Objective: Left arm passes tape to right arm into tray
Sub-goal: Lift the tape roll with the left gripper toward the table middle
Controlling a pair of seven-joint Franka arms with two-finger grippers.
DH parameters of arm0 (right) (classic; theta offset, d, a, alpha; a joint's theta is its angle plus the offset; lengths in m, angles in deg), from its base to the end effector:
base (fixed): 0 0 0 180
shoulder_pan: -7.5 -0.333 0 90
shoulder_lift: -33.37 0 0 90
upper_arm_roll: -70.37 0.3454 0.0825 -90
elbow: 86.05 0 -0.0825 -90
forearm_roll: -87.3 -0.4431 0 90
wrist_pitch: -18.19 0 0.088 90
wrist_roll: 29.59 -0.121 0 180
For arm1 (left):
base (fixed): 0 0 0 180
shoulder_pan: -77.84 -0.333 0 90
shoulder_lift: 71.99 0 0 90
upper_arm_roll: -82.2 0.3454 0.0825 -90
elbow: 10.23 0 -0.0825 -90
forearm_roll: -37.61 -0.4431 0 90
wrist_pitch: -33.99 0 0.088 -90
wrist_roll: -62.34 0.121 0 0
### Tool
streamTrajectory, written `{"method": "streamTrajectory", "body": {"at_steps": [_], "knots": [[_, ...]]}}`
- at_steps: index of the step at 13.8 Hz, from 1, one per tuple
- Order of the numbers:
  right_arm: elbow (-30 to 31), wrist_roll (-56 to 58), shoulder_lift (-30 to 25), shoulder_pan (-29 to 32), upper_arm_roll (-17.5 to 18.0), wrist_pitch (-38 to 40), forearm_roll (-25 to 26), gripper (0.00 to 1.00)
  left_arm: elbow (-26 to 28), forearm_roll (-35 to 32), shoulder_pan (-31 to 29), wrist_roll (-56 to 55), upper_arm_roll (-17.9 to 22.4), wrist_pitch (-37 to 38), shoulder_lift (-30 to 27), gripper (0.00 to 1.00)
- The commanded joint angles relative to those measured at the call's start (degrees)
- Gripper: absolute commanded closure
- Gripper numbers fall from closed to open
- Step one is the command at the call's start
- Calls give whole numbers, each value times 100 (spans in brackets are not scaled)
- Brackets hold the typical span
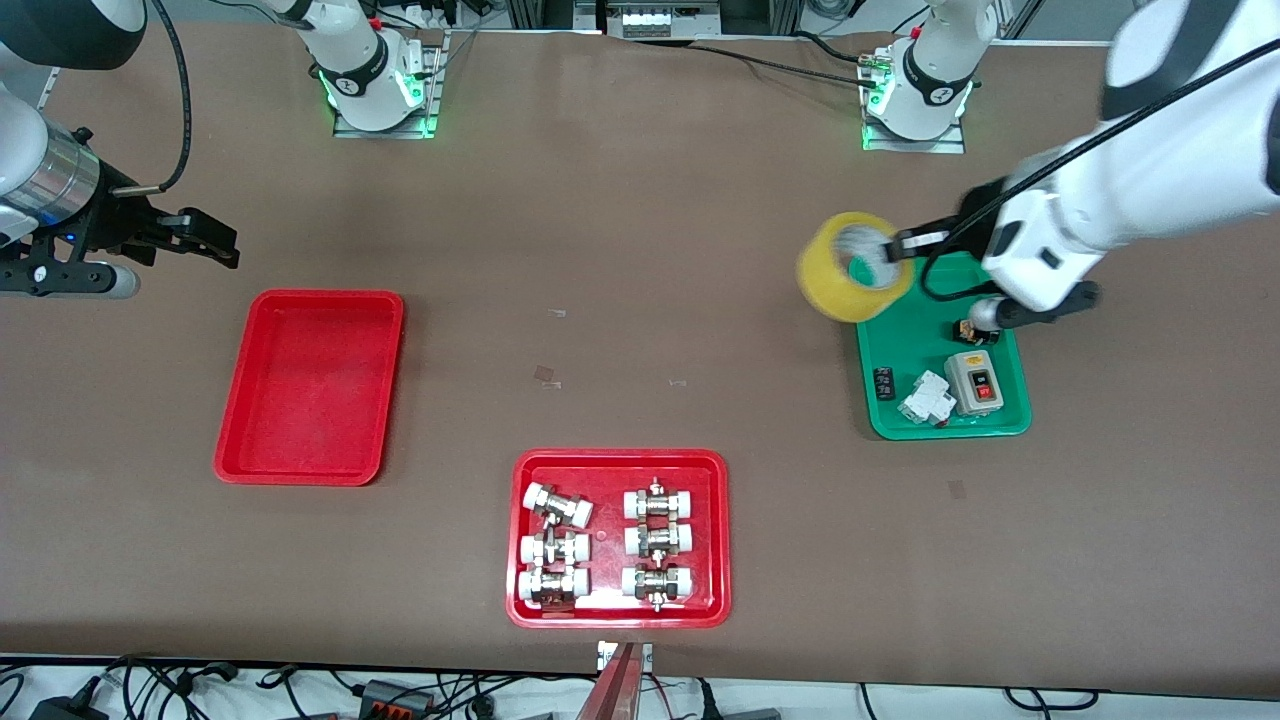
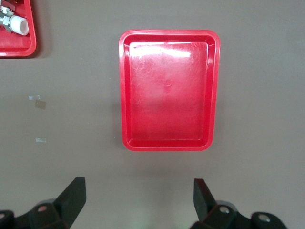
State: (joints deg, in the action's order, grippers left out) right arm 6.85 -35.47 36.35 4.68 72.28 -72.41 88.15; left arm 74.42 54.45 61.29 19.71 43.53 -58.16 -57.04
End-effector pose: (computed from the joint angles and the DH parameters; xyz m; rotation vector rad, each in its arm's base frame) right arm 0.6241 0.0494 0.5818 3.1167 -0.0299 -0.1412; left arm 0.6356 -0.2421 0.5669 2.7111 0.5369 -0.4290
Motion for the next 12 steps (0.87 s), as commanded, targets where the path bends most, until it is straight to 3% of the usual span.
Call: {"method": "streamTrajectory", "body": {"at_steps": [1,5,9,12], "knots": [[-97,8,62,-35,-7,139,-14,0,-239,144,1000,-1671,-27,-1080,762,99],[-97,8,106,-88,-7,209,-15,0,-239,109,2195,-4248,51,-3260,1457,99],[-97,51,185,-105,37,253,-136,0,-248,108,2848,-6385,52,-5168,2020,99],[-115,157,203,-97,28,227,-1180,0,-239,100,3148,-7563,157,-6251,2126,99]]}}
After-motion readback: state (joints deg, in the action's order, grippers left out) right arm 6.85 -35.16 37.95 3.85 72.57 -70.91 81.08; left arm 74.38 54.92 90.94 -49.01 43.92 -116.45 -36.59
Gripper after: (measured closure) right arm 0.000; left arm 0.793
